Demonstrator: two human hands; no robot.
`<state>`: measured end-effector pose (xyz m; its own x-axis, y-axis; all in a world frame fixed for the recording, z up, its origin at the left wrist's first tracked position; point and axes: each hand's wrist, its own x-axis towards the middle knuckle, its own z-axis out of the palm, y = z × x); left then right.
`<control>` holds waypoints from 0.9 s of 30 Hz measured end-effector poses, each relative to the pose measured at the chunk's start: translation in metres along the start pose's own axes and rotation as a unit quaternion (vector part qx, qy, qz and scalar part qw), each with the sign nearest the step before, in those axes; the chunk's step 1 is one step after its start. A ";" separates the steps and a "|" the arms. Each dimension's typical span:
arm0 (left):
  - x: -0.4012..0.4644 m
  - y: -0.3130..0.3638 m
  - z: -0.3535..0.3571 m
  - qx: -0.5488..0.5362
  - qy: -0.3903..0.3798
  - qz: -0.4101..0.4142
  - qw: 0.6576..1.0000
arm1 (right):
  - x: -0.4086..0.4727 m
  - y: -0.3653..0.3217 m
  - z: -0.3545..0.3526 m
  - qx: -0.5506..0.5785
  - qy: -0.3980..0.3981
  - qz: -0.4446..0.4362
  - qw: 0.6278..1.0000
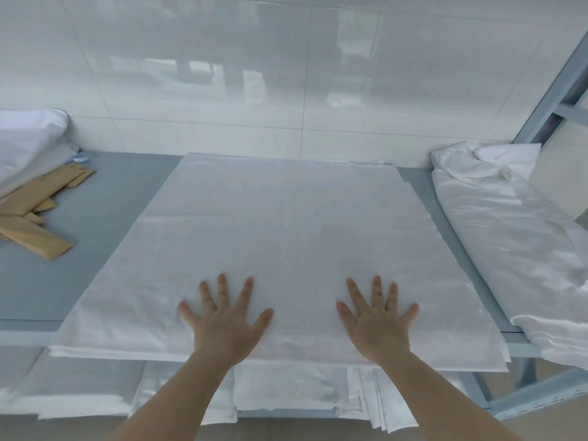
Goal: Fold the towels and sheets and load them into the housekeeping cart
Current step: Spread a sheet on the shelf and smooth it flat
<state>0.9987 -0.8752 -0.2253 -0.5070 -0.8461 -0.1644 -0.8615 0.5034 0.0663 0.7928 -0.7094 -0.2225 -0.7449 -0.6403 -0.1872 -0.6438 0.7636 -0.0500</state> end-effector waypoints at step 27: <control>-0.026 -0.075 0.019 0.078 0.117 0.165 0.976 | -0.077 -0.163 0.027 -0.114 0.066 -0.185 0.974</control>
<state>1.0771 -0.8876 -0.2446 -0.7644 -0.6408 0.0705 -0.6447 0.7607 -0.0760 0.9597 -0.7826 -0.2262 -0.4609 -0.8848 -0.0689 -0.8833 0.4500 0.1313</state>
